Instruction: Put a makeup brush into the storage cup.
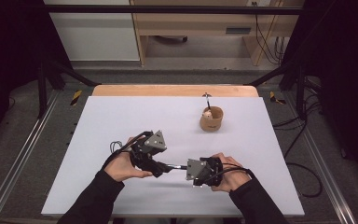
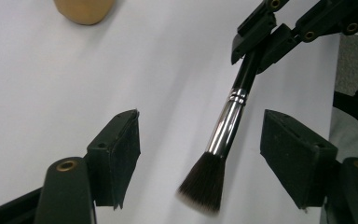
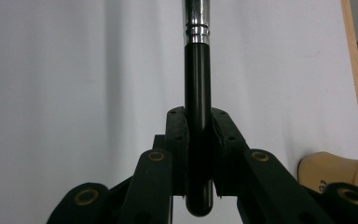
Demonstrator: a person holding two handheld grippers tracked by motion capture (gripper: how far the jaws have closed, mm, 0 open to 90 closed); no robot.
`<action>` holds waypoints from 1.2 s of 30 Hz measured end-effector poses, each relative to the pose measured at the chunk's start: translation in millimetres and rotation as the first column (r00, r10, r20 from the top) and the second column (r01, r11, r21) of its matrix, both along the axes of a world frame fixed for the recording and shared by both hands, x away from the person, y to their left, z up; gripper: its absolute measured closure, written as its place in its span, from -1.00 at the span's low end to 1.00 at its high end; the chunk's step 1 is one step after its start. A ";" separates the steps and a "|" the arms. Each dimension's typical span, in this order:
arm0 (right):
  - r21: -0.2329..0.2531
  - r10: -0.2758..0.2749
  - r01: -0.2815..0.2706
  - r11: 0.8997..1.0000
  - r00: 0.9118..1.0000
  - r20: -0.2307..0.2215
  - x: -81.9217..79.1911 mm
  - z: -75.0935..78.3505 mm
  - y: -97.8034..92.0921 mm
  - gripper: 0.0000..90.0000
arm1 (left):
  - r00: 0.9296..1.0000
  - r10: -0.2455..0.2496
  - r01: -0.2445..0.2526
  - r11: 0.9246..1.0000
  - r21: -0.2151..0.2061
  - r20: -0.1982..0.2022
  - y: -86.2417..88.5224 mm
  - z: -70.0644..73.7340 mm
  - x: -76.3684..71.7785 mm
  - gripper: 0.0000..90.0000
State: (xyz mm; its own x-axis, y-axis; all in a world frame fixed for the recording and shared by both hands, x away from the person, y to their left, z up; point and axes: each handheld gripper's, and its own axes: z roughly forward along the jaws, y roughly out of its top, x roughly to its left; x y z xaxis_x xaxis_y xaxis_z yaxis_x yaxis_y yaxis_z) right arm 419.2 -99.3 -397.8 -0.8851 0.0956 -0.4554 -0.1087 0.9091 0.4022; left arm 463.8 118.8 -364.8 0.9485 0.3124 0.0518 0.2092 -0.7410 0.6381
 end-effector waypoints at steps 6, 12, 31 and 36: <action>0.016 -0.034 0.034 0.999 0.999 -0.003 -0.3 -0.5 -6.5 0.76 | 0.998 0.055 -0.054 0.997 -0.050 0.011 12.8 1.5 2.1 -0.52; 0.029 -0.064 0.064 0.998 0.998 -0.007 2.3 -0.5 -14.9 0.76 | 0.995 0.097 -0.095 0.990 -0.099 0.017 24.7 -0.6 1.5 -0.60; 0.101 -0.154 0.158 0.982 0.987 -0.046 1.5 -10.1 -36.2 0.76 | 0.981 0.194 -0.183 0.954 -0.236 0.021 46.6 -15.2 -9.6 -0.66; 0.129 -0.173 0.180 0.975 0.983 -0.060 1.3 -12.2 -40.1 0.76 | 0.974 0.224 -0.209 0.941 -0.266 0.028 51.8 -18.8 -12.3 -0.66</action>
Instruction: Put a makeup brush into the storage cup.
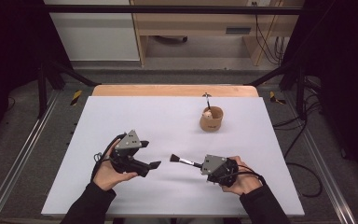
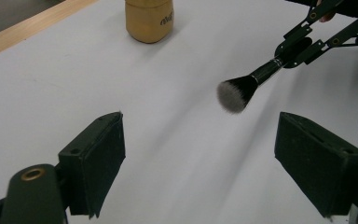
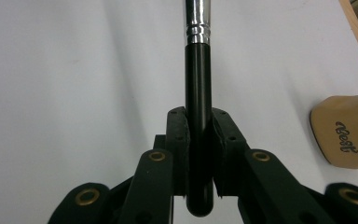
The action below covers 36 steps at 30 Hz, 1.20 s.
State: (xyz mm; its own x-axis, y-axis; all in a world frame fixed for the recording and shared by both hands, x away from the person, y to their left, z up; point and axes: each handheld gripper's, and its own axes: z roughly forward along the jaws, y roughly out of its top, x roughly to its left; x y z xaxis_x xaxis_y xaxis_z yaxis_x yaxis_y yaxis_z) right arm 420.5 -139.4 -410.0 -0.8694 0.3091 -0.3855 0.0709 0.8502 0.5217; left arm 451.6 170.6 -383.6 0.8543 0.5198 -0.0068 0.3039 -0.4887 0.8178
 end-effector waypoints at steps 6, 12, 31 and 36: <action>0.036 -0.029 0.029 0.999 1.000 -0.012 -0.8 -2.8 -2.7 0.76 | 0.999 0.035 -0.036 0.998 -0.050 -0.009 5.5 -7.3 -3.2 -0.66; 0.073 -0.061 0.063 0.995 0.998 -0.024 -1.4 -5.1 -3.2 0.76 | 0.998 0.062 -0.063 0.994 -0.088 -0.018 7.9 -14.1 -7.0 -0.66; 0.175 -0.113 0.118 0.977 0.993 -0.039 -5.9 -15.3 -5.1 0.76 | 0.994 0.102 -0.108 0.981 -0.163 -0.048 0.9 -27.3 -14.3 -0.66; 0.208 -0.123 0.132 0.969 0.991 -0.051 -6.9 -16.7 -3.8 0.76 | 0.993 0.104 -0.114 0.975 -0.191 -0.057 -1.9 -28.9 -15.4 -0.67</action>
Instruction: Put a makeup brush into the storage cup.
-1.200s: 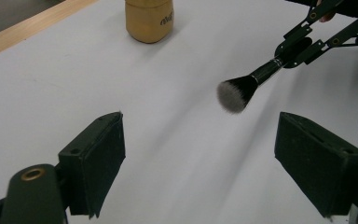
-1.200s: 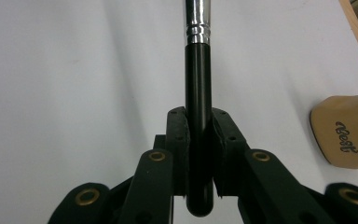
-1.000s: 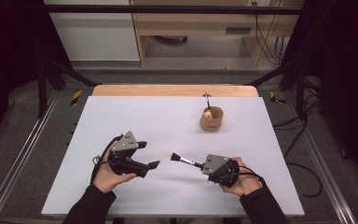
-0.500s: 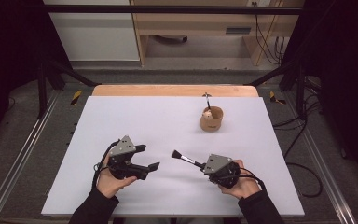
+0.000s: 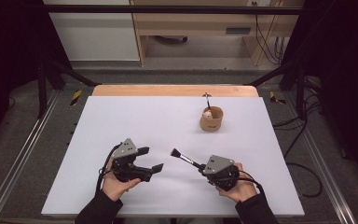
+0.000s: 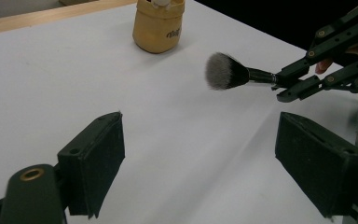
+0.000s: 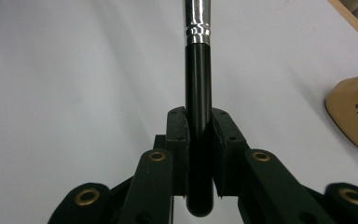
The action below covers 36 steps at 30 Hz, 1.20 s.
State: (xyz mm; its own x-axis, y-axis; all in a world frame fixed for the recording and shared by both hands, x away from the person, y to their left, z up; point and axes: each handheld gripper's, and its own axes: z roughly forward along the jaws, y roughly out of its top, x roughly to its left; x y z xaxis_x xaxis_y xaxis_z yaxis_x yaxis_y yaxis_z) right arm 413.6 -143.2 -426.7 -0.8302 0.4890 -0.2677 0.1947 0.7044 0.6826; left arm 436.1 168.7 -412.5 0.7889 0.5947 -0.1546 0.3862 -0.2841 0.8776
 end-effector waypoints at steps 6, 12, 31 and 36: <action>0.028 -0.013 0.013 1.000 1.000 -0.001 -1.8 -1.5 -0.6 0.76 | 1.000 0.010 -0.010 1.000 -0.018 0.000 -2.8 -1.9 -0.8 -0.67; 0.051 -0.028 0.028 0.998 1.000 0.002 -1.9 -2.8 -1.2 0.76 | 1.000 0.010 -0.010 1.000 -0.021 -0.005 -6.8 -5.4 -1.4 -0.67; 0.138 -0.058 0.058 0.989 0.998 -0.004 -2.0 -2.6 2.0 0.76 | 1.000 0.026 -0.028 0.993 -0.111 -0.016 -20.0 -9.0 -4.7 -0.67; 0.171 -0.068 0.068 0.983 0.998 -0.004 -1.3 -1.0 1.5 0.76 | 1.000 0.018 -0.021 0.991 -0.135 -0.024 -24.5 -7.7 -3.3 -0.66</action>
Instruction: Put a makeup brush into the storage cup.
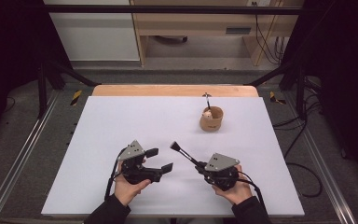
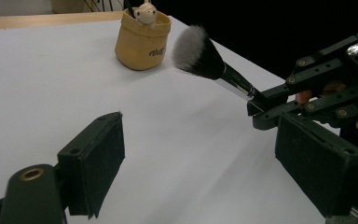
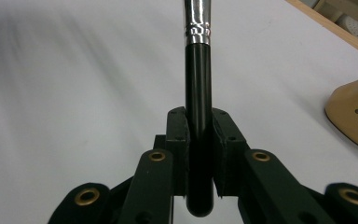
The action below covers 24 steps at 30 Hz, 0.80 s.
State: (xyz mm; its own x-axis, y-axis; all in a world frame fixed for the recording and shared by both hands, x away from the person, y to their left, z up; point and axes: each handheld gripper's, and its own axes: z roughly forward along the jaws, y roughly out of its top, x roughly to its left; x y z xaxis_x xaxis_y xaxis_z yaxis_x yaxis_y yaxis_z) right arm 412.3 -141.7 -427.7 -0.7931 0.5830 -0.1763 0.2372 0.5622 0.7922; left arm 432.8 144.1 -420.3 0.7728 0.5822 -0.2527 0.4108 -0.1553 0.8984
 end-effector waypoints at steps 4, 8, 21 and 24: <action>0.012 -0.004 0.004 1.000 1.000 0.005 -0.1 1.2 0.0 0.76 | 1.000 -0.003 0.003 1.000 -0.012 0.002 -3.5 2.4 1.1 -0.66; 0.026 -0.008 0.008 1.000 1.000 0.005 -0.2 2.4 -0.1 0.76 | 1.000 -0.010 0.011 1.000 -0.023 0.009 -8.1 5.1 1.5 -0.66; 0.075 -0.015 0.014 0.997 1.000 0.021 -1.0 6.9 -0.2 0.76 | 1.000 -0.025 0.026 0.998 -0.061 0.016 -20.9 10.6 5.2 -0.63; 0.089 -0.016 0.014 0.996 1.000 0.024 -0.9 7.7 -0.8 0.76 | 1.000 -0.027 0.028 0.997 -0.072 0.013 -23.6 11.4 6.1 -0.62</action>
State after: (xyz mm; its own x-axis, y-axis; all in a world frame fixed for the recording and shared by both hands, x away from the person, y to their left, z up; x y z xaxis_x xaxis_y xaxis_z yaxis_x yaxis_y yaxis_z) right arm 411.4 -142.5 -420.0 -0.7800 0.6093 -0.1428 0.2250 0.4859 0.8445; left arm 439.0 120.5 -408.9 0.7915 0.5415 -0.2835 0.3960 -0.1011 0.9127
